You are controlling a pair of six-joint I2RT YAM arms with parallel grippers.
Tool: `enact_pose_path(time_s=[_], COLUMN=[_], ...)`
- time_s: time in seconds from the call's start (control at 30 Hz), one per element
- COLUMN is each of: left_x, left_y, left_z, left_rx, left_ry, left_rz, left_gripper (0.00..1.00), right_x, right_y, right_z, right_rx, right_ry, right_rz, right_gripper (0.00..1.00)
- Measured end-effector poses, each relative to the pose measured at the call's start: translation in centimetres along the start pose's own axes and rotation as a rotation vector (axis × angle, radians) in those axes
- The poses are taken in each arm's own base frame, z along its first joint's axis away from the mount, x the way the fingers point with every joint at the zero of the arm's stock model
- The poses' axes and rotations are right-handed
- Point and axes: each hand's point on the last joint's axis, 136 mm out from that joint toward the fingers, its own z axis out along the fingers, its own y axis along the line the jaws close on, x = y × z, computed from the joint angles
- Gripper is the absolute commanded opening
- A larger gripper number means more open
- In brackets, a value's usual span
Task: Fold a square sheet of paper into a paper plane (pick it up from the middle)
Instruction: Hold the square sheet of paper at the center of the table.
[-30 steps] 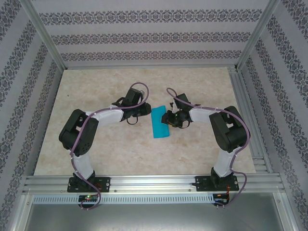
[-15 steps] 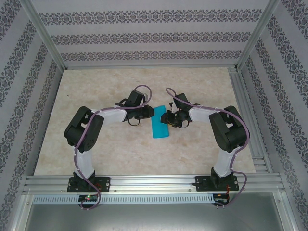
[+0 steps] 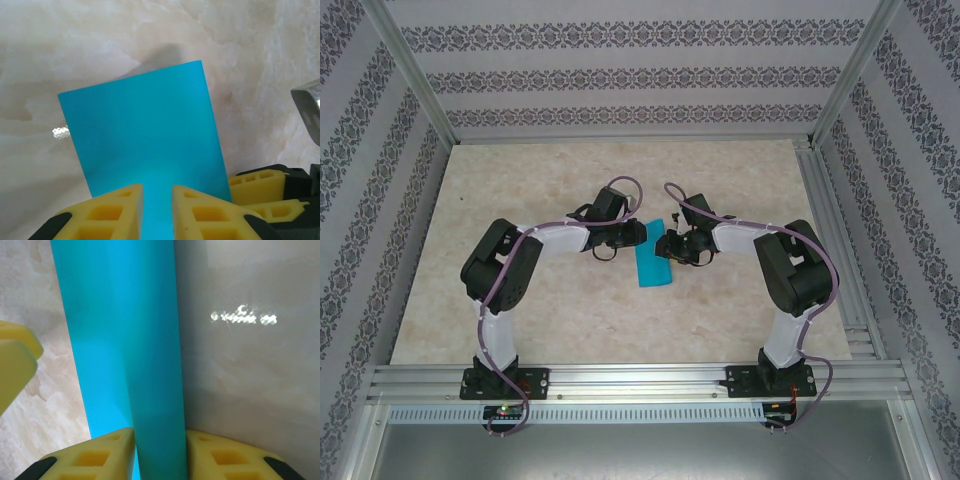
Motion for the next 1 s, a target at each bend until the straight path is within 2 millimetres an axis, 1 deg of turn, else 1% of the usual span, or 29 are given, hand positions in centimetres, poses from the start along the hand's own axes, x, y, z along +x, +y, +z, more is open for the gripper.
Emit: enact_pose_path(time_s=[0.3,0.57,0.73,0.9,1.0], left_x=[0.8,0.7,1.5,1.6,1.6], left_y=[0.9,0.8,1.2,1.2,1.3], left_z=[1.0,1.3,1.9,2.0,2.0], left_rx=[-0.021,-0.027,-0.046,-0.055,-0.06], left_ry=[0.038,0.05,0.081,0.092,0.096], left_rz=[-0.014,-0.012,-0.016,-0.011,-0.008], left_gripper=[0.17,0.13,0.11,0.1,0.1], right_x=[0.0,0.0,0.0,0.0,0.0], right_y=[0.0,0.0,0.0,0.0,0.0], right_z=[0.0,0.0,0.0,0.0,0.0], right_rx=[0.0,0.001,0.001,0.0,-0.001], right_ry=[0.001,0.001,0.001,0.001,0.0], right_rz=[0.0,0.0,0.0,0.001,0.0], right_gripper=[0.33,0.34,0.33,0.34,0.36])
